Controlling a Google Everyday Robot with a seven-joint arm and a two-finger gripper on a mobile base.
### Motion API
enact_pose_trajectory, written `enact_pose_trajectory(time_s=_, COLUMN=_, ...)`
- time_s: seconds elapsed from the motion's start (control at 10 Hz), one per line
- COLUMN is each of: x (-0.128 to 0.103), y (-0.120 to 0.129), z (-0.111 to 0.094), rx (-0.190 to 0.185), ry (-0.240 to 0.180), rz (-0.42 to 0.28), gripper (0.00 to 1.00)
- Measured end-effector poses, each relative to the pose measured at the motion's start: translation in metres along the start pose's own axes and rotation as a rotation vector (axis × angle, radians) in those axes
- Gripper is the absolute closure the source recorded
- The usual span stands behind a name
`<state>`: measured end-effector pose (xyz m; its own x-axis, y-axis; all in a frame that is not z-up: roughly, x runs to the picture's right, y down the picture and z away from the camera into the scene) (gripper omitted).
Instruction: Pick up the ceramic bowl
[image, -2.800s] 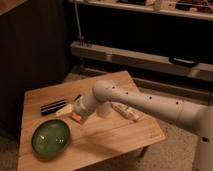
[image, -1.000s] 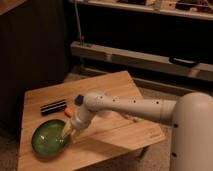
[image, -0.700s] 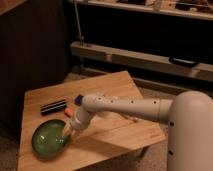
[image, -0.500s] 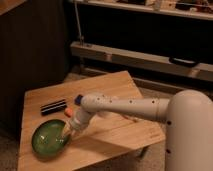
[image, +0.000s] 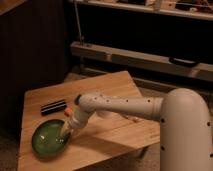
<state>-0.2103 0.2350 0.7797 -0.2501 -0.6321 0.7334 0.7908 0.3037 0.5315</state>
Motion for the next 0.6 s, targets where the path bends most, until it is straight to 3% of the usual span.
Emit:
enact_pose_trajectory(time_s=0.2, x=0.0049, y=0.0012, z=0.0014, rx=0.000, ry=0.002, rz=0.009, gripper=0.57)
enact_pose_trajectory(time_s=0.6, x=0.0093, y=0.0065, z=0.0041, rx=-0.038, ry=-0.013, rz=0.043, gripper=0.99)
